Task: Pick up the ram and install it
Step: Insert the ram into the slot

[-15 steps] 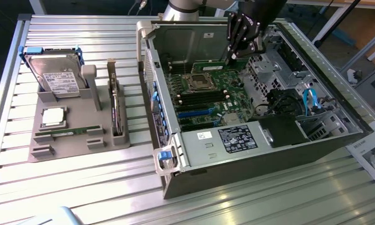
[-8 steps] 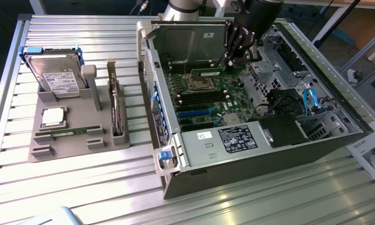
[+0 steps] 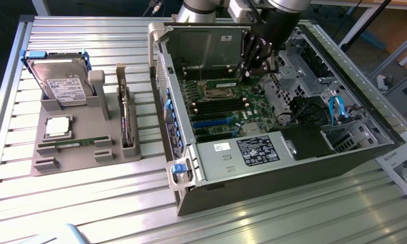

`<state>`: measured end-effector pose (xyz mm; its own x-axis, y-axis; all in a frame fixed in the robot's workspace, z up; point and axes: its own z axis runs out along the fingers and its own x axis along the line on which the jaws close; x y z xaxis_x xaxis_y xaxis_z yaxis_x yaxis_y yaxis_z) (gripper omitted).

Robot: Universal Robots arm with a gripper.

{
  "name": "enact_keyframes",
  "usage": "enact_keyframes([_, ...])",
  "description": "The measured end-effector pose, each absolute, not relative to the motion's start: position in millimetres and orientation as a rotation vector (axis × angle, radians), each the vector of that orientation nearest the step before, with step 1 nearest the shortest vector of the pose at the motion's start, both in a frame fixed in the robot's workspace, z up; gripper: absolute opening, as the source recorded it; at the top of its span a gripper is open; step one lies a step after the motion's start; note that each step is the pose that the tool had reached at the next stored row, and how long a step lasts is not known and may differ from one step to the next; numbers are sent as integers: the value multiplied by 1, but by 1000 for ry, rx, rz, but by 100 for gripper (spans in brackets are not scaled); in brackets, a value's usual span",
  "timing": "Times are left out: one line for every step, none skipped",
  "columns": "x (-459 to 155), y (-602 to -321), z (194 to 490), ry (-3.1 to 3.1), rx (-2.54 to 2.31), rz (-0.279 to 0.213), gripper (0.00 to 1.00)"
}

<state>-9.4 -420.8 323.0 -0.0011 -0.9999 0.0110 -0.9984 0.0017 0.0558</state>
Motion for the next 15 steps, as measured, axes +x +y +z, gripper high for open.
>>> enact_keyframes([-9,-421,321,-2189,2186,-49,12])
enact_keyframes([-9,-421,319,-2189,2186,-49,12])
enact_keyframes([-9,-420,317,-2189,2186,-49,12])
enact_keyframes([-9,-420,315,-2189,2186,-49,12])
enact_keyframes([-9,-420,313,-2189,2186,-49,12])
enact_keyframes([-9,-420,311,-2189,2186,-49,12])
enact_keyframes([-9,-420,308,-2189,2186,-49,12])
enact_keyframes([-9,-420,306,-2189,2186,-49,12])
enact_keyframes([-9,-420,304,-2189,2186,-49,12])
enact_keyframes([-9,-420,301,-2189,2186,-49,12])
enact_keyframes([-9,-420,298,-2189,2187,-50,12])
enact_keyframes([-9,-420,294,-2189,2186,-50,12])
enact_keyframes([-9,-419,290,-2190,2187,-50,12])
enact_keyframes([-9,-419,289,-2190,2187,-50,12])
enact_keyframes([-9,-419,289,-2190,2187,-49,12])
